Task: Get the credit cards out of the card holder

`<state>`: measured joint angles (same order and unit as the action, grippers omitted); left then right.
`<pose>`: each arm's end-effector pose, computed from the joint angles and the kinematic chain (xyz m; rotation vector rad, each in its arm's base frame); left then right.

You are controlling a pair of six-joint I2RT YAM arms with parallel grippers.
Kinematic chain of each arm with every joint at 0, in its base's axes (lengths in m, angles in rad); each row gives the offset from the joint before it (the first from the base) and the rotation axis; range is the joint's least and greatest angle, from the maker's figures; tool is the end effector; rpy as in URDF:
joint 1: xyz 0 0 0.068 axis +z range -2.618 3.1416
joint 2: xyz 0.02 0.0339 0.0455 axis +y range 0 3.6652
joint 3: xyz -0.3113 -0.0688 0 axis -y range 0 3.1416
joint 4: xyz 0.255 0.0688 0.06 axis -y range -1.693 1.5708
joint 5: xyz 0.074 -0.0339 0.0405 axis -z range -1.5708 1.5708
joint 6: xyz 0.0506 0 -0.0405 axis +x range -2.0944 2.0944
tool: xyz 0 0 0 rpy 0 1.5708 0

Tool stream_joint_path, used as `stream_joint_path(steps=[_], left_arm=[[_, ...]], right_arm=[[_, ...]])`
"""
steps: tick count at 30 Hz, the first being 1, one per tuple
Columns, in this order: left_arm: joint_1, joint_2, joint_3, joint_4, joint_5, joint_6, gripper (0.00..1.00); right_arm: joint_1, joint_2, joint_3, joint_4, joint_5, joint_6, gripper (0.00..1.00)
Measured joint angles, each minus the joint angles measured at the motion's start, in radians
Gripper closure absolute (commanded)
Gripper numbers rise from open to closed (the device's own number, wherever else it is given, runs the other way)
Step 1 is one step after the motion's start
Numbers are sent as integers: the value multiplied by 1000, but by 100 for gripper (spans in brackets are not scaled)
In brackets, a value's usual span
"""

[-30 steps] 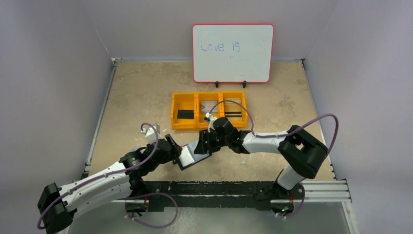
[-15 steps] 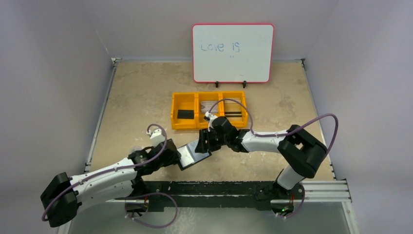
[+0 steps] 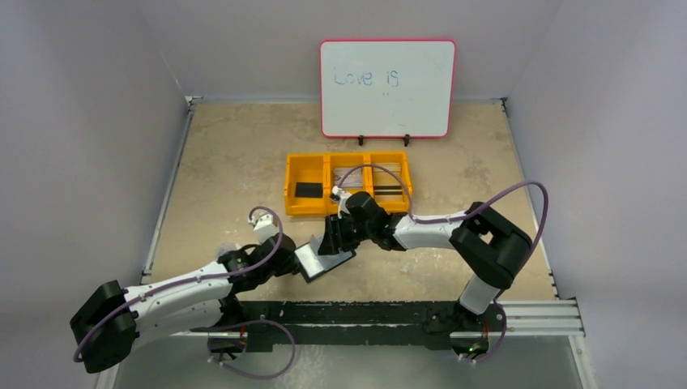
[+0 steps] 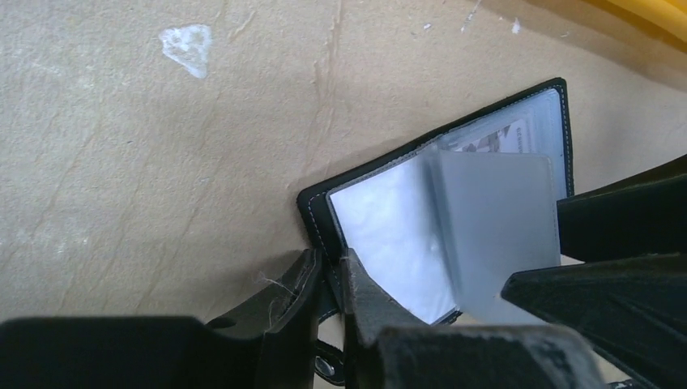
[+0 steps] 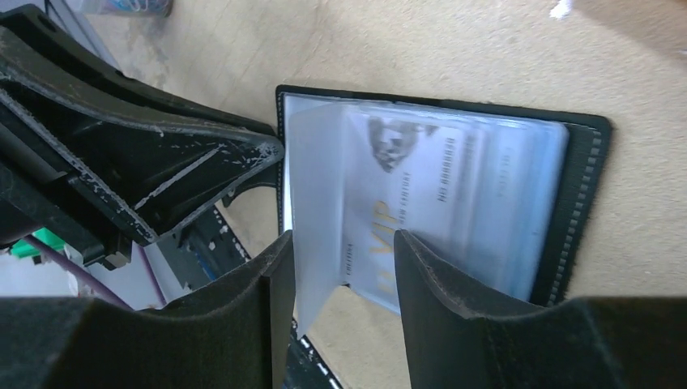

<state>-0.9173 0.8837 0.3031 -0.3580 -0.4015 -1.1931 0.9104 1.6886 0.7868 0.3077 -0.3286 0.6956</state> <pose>0.1008 -0.0991 0.1672 -0.4991 2.4081 -0.4520 0.2097 0.2965 0.1916 -0.4699 2.3760 1.2000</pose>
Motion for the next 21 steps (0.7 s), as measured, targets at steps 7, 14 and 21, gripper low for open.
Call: stream_joint_path(steps=[7,14,21], left_arm=[[0,0,0,40,-2,0,92],[0,-6,0,51,-23,0,92],[0,-30,0,23,-49,-11,81]], right_arm=[[12,0,0,21,-58,0,52],[19,2,12,61,-134,-1,47],[46,14,41,84,-182,-18,47]])
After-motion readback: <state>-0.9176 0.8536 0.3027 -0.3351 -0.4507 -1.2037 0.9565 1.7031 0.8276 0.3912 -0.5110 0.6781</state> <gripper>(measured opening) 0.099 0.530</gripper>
